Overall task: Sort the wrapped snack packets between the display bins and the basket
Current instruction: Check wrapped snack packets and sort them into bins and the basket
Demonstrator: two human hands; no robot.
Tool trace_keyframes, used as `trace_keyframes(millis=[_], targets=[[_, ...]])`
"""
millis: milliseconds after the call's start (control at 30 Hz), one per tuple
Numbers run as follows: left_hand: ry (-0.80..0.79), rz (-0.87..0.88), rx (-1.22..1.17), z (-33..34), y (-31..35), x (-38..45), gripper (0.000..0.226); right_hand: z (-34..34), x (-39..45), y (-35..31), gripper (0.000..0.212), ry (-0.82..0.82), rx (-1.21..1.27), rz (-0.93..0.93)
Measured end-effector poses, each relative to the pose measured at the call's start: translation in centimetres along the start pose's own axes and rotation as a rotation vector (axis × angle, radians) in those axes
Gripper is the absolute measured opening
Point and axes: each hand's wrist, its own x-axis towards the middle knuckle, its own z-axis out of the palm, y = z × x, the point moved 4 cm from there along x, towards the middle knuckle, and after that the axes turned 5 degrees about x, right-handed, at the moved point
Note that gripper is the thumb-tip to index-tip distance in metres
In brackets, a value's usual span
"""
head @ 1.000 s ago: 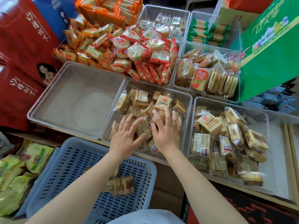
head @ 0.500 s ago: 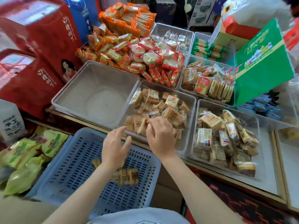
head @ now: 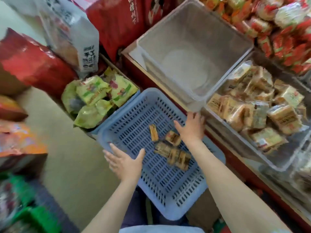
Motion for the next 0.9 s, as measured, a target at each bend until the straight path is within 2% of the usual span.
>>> trace_keyframes(millis=[67, 100, 233, 333, 433, 567, 667, 767, 900], targets=[[-0.073, -0.075, -0.040, 1.1, -1.7, 0.0, 0.128, 0.3, -0.9, -0.3, 0.068, 0.146, -0.067, -0.041], [-0.115, -0.096, -0.074, 1.6, -2.2, -0.2, 0.129, 0.6, -1.4, -0.2, 0.067, 0.168, -0.070, -0.059], [-0.211, -0.117, -0.233, 2.6, -2.6, -1.1, 0.131, 3.1, -2.5, 1.0, 0.090, -0.005, -0.111, -0.007], [-0.224, -0.087, -0.276, 3.0, -2.9, -1.2, 0.132, 4.1, -2.6, 0.6, 0.101, -0.002, -0.039, 0.018], [-0.221, -0.072, -0.278, 2.8, -4.4, -1.0, 0.132, 3.6, -2.2, 0.5, 0.096, 0.069, 0.050, 0.075], [-0.212, -0.088, -0.265, 2.5, -7.1, -0.8, 0.131, 4.1, -3.1, 1.4, 0.087, 0.007, 0.007, 0.094], [-0.230, -0.092, -0.287, 2.6, -8.3, -1.3, 0.133, 4.3, -4.5, 1.1, 0.092, 0.012, 0.062, 0.085], [-0.226, -0.117, -0.356, 2.4, -10.1, -3.1, 0.131, 4.2, -6.7, 0.4, 0.098, -0.013, 0.064, 0.025], [-0.152, -0.107, -0.518, 1.3, -12.3, -5.8, 0.125, 2.1, -10.1, 0.0, 0.091, 0.041, 0.080, -0.136]])
